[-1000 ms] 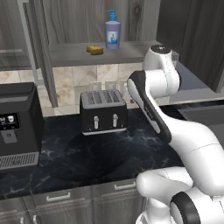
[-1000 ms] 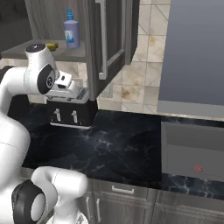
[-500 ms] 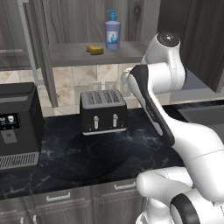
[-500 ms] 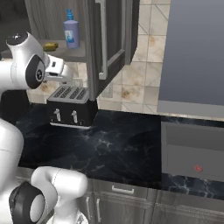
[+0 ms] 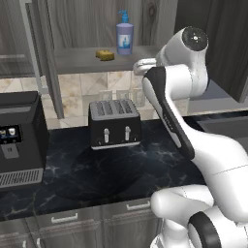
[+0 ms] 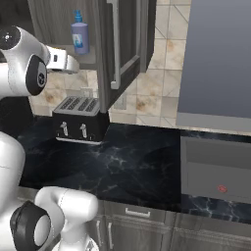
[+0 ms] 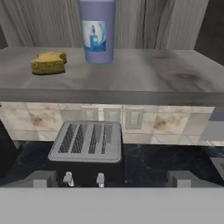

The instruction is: Locate and retrieve the sponge and soap dispenser from the cabinet. Place them next to the sink.

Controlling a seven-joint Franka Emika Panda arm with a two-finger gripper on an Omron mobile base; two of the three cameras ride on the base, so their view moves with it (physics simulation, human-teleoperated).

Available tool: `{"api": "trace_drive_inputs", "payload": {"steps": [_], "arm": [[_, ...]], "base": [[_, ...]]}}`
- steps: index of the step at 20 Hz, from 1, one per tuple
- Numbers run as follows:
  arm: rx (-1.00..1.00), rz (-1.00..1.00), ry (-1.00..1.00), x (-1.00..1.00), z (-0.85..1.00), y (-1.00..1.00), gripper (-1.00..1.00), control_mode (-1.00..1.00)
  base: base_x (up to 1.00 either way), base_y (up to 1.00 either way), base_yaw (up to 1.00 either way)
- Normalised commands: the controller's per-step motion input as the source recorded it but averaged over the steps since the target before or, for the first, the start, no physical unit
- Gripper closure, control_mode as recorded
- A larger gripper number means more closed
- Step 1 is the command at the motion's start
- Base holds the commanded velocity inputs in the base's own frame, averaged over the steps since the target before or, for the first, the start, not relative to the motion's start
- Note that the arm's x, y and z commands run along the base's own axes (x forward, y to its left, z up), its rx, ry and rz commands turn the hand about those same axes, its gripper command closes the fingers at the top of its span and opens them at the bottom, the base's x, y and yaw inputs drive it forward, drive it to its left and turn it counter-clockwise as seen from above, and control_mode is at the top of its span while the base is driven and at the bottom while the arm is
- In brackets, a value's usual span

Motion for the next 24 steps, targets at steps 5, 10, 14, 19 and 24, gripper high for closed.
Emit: {"api": "trace_drive_inputs", "payload": {"steps": [5,10,14,19,24], "arm": [[0.00,0.07,-0.21,0.53,0.32,0.14,-1.00,-1.00],[0.00,0.14,-0.15,0.68,0.23,0.02,-1.00,-1.00],[-0.06,0.10,-0.02,0.73,0.34,0.00,-1.00,-1.00],[-0.13,0.00,0.07,0.38,0.19,0.04,-1.00,-1.00],[0.00,-0.03,0.00,0.13,0.00,0.08,-1.00,-1.00]], "base": [[0.00,0.00,0.00],[0.00,0.00,0.00],[0.00,0.00,0.00],[0.00,0.00,0.00],[0.00,0.00,0.00]]}}
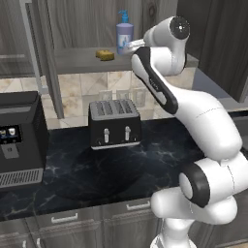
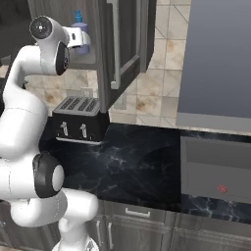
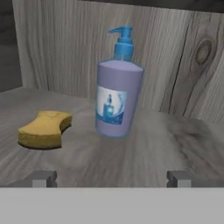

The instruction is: Locate and retrieve the sponge and soap dispenser from the cabinet. Place them next to the sink.

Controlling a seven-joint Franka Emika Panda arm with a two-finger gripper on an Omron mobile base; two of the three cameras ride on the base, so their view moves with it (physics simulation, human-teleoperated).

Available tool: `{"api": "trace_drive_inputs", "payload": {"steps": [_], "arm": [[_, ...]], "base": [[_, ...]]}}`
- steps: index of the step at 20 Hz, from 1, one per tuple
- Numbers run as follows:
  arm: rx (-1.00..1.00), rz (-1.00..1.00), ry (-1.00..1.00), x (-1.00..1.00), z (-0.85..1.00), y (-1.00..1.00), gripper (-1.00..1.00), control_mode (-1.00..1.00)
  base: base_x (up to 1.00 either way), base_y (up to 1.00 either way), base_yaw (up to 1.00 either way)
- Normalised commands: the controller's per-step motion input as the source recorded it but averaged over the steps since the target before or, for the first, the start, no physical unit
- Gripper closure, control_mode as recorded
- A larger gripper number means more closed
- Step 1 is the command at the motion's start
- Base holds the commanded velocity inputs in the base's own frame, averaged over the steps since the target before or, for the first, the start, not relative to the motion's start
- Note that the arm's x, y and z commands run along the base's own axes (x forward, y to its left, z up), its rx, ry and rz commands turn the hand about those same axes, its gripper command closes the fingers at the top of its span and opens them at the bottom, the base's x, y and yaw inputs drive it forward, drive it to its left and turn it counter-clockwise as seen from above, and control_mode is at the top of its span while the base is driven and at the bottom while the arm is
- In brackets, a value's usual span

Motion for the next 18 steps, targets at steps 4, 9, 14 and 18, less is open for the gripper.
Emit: {"api": "trace_drive_inputs", "payload": {"steps": [4,9,14,18], "arm": [[-0.03,-0.15,0.00,0.32,-0.06,0.42,-1.00,-1.00],[-0.04,-0.15,0.05,0.58,-0.14,0.26,-1.00,-1.00],[-0.02,-0.06,0.10,0.56,0.00,-0.01,-1.00,-1.00],[0.00,-0.02,0.08,0.60,0.08,-0.01,-1.00,-1.00]], "base": [[0.00,0.00,0.00],[0.00,0.00,0.00],[0.00,0.00,0.00],[0.00,0.00,0.00]]}}
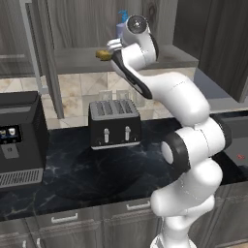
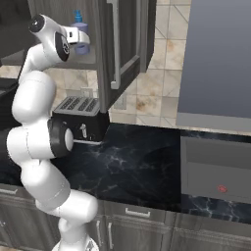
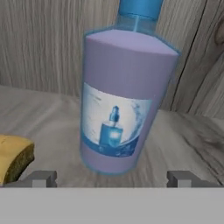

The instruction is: Locate and retrieve the sponge and soap dispenser from the cabinet. Place them next to the sink.

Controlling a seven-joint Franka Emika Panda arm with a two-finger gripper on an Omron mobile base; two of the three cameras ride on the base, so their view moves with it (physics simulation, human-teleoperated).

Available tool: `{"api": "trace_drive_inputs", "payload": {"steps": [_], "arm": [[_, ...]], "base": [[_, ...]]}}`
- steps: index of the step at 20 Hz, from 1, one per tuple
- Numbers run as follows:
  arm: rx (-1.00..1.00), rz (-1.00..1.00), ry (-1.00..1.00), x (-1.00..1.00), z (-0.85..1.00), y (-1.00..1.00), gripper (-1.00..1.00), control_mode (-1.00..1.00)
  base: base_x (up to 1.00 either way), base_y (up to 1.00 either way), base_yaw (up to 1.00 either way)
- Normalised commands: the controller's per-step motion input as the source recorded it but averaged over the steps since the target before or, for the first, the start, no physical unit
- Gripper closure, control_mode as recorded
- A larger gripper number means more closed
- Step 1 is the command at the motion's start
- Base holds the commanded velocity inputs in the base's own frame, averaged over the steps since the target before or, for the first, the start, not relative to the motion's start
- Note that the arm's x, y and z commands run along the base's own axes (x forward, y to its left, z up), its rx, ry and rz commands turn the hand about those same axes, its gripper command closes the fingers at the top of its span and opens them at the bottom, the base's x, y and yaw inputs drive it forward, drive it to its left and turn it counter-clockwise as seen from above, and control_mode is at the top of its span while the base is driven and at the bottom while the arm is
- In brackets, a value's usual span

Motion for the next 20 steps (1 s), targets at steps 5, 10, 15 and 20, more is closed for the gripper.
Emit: {"api": "trace_drive_inputs", "payload": {"steps": [5,10,15,20], "arm": [[0.00,0.00,0.06,0.58,0.01,-0.06,-1.00,-1.00],[0.00,0.00,0.00,0.44,-0.02,0.00,-1.00,-1.00],[0.00,0.00,-0.01,0.41,-0.07,0.00,-1.00,-1.00],[0.01,0.00,-0.03,0.33,-0.25,-0.04,-1.00,-1.00]], "base": [[0.00,0.00,0.00],[0.00,0.00,0.00],[0.00,0.00,0.00],[0.00,0.00,0.00]]}}
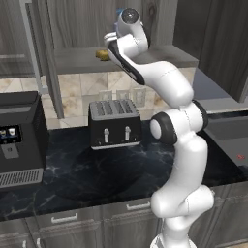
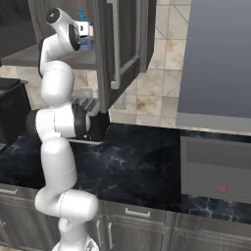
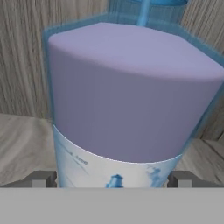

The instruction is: Locate and retrieve the sponge and soap dispenser from the cabinet. Place them next to the sink.

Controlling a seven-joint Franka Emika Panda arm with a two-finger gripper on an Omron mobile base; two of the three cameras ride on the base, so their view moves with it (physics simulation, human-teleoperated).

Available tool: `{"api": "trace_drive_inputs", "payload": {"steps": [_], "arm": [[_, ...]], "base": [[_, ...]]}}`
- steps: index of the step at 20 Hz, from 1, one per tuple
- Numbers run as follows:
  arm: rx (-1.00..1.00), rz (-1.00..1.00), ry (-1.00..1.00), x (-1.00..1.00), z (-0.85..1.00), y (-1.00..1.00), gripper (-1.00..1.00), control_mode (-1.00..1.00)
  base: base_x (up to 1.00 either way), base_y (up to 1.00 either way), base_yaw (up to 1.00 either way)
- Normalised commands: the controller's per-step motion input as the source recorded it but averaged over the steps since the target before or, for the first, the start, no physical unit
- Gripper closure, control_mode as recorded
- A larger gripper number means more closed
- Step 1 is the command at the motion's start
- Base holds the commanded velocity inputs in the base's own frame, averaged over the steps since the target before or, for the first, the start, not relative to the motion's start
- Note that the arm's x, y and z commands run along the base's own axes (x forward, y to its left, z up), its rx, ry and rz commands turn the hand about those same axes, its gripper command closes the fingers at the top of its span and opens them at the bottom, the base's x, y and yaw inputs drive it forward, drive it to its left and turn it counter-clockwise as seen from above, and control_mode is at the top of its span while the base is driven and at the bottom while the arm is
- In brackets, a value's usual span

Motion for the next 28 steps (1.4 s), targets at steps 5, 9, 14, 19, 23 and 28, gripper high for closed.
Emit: {"api": "trace_drive_inputs", "payload": {"steps": [5,9,14,19,23,28], "arm": [[0.01,-0.02,-0.06,0.00,-0.16,0.00,1.00,-1.00],[0.01,-0.08,-0.03,-0.53,-0.05,0.00,1.00,-1.00],[0.06,-0.09,-0.06,-0.96,0.00,0.00,1.00,-1.00],[0.00,-0.04,-0.04,-1.00,-0.05,0.00,1.00,-1.00],[0.01,-0.01,-0.01,-1.00,-0.02,-0.10,1.00,-1.00],[0.00,0.00,0.00,-1.00,-0.04,-0.24,1.00,-1.00]], "base": [[0.00,0.00,0.00],[0.00,0.00,0.00],[0.00,0.00,0.00],[0.00,0.00,0.00],[0.00,0.00,0.00],[0.00,0.00,0.00]]}}
